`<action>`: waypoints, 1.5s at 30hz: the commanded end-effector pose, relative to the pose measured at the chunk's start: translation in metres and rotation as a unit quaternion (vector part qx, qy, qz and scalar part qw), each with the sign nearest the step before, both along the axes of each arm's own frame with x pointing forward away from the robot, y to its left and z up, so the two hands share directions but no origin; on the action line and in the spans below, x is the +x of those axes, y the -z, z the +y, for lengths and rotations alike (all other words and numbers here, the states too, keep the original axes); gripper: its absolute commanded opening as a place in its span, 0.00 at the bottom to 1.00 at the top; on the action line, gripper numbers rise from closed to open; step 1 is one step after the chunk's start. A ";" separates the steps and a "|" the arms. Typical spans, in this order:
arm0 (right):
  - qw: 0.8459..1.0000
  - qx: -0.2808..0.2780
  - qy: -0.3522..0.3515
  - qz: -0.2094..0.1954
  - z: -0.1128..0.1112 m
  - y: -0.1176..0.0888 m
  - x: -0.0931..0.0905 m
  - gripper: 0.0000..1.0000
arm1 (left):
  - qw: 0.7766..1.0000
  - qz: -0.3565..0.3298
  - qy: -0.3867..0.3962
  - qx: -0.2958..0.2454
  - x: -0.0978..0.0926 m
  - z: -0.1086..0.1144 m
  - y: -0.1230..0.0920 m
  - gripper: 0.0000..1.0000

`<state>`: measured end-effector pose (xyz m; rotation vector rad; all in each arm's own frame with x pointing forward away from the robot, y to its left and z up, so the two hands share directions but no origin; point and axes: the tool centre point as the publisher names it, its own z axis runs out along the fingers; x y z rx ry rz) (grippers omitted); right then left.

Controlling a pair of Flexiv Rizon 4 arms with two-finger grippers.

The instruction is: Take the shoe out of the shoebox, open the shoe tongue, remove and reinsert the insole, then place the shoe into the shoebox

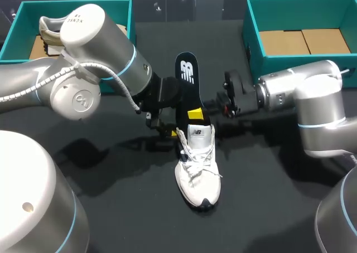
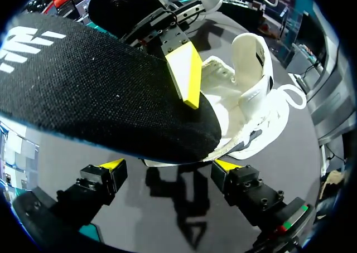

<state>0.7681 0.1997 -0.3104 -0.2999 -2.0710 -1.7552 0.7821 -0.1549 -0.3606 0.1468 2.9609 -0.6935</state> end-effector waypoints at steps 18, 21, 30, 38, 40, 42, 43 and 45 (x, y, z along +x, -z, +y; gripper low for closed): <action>0.997 0.015 0.015 0.067 -0.006 0.027 -0.007 0.00 | 1.000 -0.001 0.000 0.000 -0.001 0.000 0.000 1.00; 0.996 0.020 0.019 0.085 -0.009 0.037 -0.011 0.00 | 1.000 -0.001 0.000 0.000 -0.001 0.000 0.000 1.00; 0.995 0.026 0.019 0.099 -0.008 0.042 -0.019 0.00 | 1.000 -0.001 0.000 0.000 -0.001 0.000 0.000 1.00; 0.998 0.017 0.000 0.067 -0.002 0.026 -0.014 0.27 | 1.000 -0.001 0.000 0.000 -0.001 0.000 0.000 1.00; 0.998 0.014 -0.004 0.059 -0.001 0.022 -0.012 0.25 | 1.000 -0.001 0.000 0.000 -0.001 0.000 0.000 1.00; 0.999 0.011 -0.007 0.052 -0.001 0.018 -0.010 0.22 | 1.000 -0.001 0.000 0.000 -0.001 0.000 0.000 1.00; 0.999 0.009 -0.008 0.049 0.000 0.017 -0.009 0.22 | 1.000 -0.001 0.000 0.000 -0.001 0.000 0.000 1.00; 0.999 0.007 -0.011 0.045 0.000 0.014 -0.007 0.21 | 1.000 -0.001 0.000 0.000 -0.001 0.000 0.000 1.00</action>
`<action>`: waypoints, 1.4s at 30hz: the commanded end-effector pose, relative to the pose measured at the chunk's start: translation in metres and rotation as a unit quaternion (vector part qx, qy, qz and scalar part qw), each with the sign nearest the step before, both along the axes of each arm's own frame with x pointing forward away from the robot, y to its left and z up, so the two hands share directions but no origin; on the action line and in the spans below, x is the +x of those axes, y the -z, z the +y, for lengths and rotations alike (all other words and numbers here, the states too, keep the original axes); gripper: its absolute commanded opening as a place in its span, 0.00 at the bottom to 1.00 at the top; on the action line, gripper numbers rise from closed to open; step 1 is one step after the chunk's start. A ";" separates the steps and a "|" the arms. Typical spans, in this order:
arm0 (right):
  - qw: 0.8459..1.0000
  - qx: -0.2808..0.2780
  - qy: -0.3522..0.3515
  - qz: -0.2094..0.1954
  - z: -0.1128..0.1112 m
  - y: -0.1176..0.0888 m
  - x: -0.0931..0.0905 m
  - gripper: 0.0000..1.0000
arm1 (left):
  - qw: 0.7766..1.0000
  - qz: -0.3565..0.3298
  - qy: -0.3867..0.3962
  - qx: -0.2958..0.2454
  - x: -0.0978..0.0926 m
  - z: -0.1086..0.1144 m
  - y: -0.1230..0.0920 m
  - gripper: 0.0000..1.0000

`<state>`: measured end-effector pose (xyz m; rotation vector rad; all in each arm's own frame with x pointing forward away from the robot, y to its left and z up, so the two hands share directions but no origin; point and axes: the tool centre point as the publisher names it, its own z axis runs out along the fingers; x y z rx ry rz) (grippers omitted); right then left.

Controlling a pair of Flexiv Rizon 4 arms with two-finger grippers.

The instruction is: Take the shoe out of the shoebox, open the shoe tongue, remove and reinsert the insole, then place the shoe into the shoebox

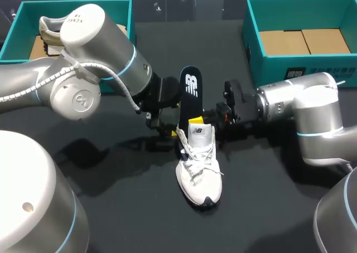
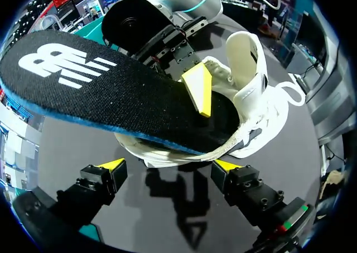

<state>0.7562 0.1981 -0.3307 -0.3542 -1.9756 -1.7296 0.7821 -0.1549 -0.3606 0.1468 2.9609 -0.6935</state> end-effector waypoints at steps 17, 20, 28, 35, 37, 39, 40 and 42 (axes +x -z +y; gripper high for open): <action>0.999 -0.020 -0.016 -0.022 0.006 -0.021 0.014 0.00 | 1.000 -0.001 0.000 0.000 -0.001 0.000 0.000 1.00; 1.000 -0.018 -0.014 -0.009 0.007 -0.017 0.015 0.00 | 1.000 -0.001 0.000 0.000 -0.001 0.000 0.000 1.00; 0.999 -0.012 0.006 0.033 -0.002 0.011 0.001 0.00 | 1.000 -0.001 0.000 0.000 -0.001 0.000 0.000 1.00; 0.999 -0.010 0.016 0.041 -0.002 0.021 -0.009 0.00 | 1.000 -0.001 0.000 0.000 -0.001 0.000 0.000 1.00; 0.999 -0.013 0.015 0.029 -0.001 0.015 -0.010 0.00 | 1.000 -0.001 0.000 0.000 -0.001 0.000 0.000 1.00; 1.000 -0.017 0.012 0.018 0.000 0.008 -0.010 0.12 | 1.000 -0.001 0.000 0.000 -0.001 0.000 0.000 1.00; 1.000 -0.019 0.009 0.012 0.001 0.005 -0.009 0.17 | 1.000 -0.001 0.000 0.000 -0.001 0.000 0.000 1.00; 1.000 -0.026 0.003 0.000 0.003 -0.001 -0.008 0.30 | 1.000 -0.001 0.000 0.000 -0.001 0.000 0.000 1.00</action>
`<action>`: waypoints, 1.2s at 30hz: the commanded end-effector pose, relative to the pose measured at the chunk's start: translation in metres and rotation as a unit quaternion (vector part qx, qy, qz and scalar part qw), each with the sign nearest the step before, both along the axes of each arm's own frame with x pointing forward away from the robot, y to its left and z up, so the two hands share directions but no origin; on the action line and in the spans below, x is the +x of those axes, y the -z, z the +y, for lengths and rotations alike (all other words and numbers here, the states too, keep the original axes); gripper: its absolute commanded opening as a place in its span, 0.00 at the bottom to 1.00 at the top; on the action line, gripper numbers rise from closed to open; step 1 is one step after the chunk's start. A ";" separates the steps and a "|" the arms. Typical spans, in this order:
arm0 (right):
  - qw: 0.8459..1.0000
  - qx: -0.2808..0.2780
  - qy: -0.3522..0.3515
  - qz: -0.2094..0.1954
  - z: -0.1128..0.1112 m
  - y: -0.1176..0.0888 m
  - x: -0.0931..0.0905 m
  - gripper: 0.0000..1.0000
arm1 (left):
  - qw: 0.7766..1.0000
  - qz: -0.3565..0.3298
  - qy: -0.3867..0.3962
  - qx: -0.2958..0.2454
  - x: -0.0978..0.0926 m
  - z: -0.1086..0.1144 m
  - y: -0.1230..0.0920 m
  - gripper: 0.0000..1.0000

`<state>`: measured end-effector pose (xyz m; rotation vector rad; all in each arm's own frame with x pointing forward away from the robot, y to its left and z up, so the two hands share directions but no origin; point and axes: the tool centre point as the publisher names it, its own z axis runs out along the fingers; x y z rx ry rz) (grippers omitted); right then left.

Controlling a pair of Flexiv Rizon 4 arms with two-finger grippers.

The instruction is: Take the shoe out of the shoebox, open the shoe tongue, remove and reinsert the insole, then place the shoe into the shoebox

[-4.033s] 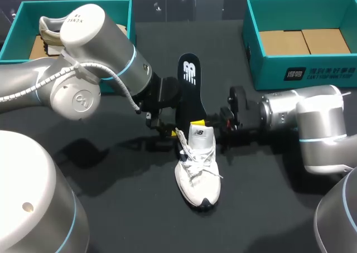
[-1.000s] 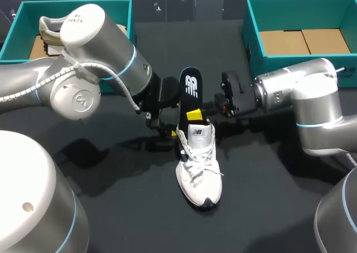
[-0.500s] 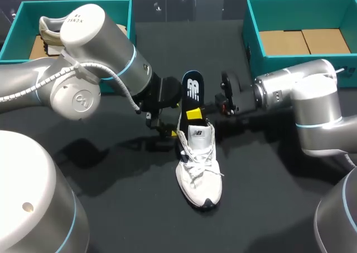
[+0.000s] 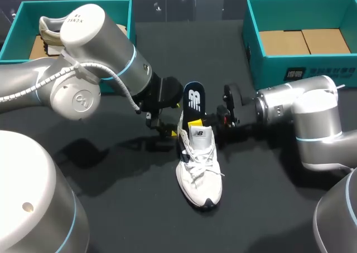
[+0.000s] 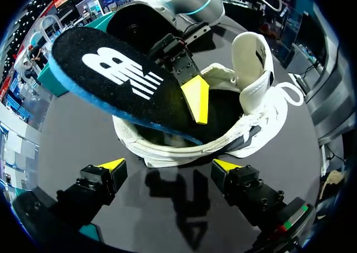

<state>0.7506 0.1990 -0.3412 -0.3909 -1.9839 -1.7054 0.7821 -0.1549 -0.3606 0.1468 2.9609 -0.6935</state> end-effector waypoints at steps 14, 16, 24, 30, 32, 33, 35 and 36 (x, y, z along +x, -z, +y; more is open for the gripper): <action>0.997 -0.043 -0.018 -0.055 0.007 -0.031 0.010 0.28 | 1.000 -0.001 0.000 0.000 -0.001 0.000 0.000 1.00; 0.997 -0.043 -0.018 -0.059 0.007 -0.032 0.012 0.27 | 1.000 -0.001 0.000 0.000 -0.001 0.000 0.000 1.00; 0.998 -0.033 -0.012 -0.054 0.008 -0.031 0.018 0.00 | 1.000 -0.001 0.000 0.000 -0.001 0.000 0.000 1.00; 0.999 -0.026 -0.004 -0.021 0.006 -0.015 0.012 0.00 | 1.000 -0.001 0.000 0.000 -0.001 0.000 0.000 1.00; 1.000 -0.023 -0.003 -0.004 0.003 -0.005 0.008 0.00 | 1.000 -0.001 0.000 0.000 -0.001 0.000 0.000 1.00; 1.000 -0.021 -0.001 0.004 0.002 -0.001 0.006 0.00 | 1.000 -0.001 0.000 0.000 -0.001 0.000 0.000 1.00; 1.000 -0.019 0.002 0.019 0.000 0.006 0.003 0.00 | 1.000 -0.001 0.000 0.000 -0.001 0.000 0.000 1.00; 1.000 -0.016 0.003 0.024 0.000 0.008 0.002 0.00 | 1.000 -0.001 0.000 0.000 -0.001 0.000 0.000 1.00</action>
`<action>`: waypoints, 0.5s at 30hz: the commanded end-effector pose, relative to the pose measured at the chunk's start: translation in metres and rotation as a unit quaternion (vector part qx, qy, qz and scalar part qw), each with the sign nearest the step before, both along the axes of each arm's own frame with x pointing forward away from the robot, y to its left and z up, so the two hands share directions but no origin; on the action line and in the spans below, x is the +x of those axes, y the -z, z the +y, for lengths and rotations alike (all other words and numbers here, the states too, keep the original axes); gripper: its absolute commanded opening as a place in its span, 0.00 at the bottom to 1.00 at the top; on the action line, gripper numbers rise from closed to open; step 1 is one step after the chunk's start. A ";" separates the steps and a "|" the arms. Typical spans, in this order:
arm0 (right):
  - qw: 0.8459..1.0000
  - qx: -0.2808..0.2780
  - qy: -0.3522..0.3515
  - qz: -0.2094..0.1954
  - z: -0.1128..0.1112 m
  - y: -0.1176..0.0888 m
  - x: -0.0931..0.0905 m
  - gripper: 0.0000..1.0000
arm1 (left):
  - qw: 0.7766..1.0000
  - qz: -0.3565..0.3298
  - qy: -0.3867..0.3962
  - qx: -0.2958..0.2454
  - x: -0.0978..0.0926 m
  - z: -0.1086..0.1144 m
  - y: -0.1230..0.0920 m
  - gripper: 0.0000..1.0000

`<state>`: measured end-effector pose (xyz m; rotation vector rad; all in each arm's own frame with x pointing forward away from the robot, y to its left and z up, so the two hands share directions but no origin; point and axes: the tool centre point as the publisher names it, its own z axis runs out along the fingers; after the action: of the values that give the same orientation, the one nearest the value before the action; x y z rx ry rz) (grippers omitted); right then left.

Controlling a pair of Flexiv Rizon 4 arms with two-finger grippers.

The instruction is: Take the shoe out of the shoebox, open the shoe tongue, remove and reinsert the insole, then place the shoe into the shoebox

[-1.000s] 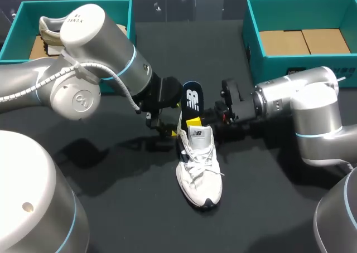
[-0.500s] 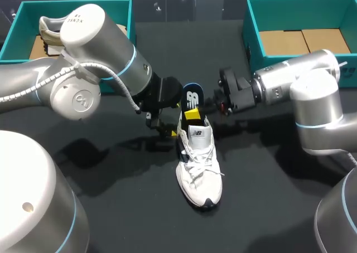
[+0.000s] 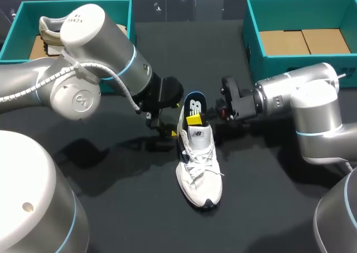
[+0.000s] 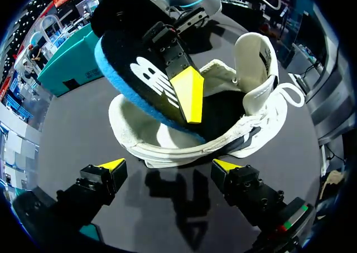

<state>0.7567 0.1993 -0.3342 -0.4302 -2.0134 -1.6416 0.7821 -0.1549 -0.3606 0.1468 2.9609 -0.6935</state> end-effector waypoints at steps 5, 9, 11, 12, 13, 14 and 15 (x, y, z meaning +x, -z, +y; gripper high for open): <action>1.000 0.012 0.009 0.016 -0.001 0.017 -0.007 0.02 | 1.000 -0.001 0.000 0.000 -0.001 0.000 0.000 1.00; 1.000 0.002 0.008 -0.001 0.000 0.005 -0.006 0.22 | 1.000 -0.001 0.000 0.000 -0.001 0.000 0.000 1.00; 1.000 -0.005 0.005 -0.009 0.000 0.002 -0.005 0.26 | 1.000 -0.001 0.000 0.000 -0.001 0.000 0.000 1.00; 1.000 -0.009 0.004 -0.014 0.001 -0.001 -0.004 0.29 | 1.000 -0.001 0.000 0.000 -0.001 0.000 0.000 1.00; 1.000 -0.013 0.002 -0.018 0.001 -0.004 -0.003 0.31 | 1.000 -0.001 0.000 0.000 -0.001 0.000 0.000 1.00; 1.000 -0.017 0.002 -0.022 0.001 -0.007 -0.003 0.31 | 1.000 -0.001 0.000 0.000 -0.001 0.000 0.000 1.00; 0.999 -0.020 0.002 -0.026 0.001 -0.010 -0.002 0.31 | 1.000 -0.001 0.000 0.000 -0.001 0.000 0.000 1.00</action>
<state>0.7546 0.2015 -0.3358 -0.4032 -2.0607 -1.6548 0.7821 -0.1549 -0.3606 0.1468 2.9609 -0.6935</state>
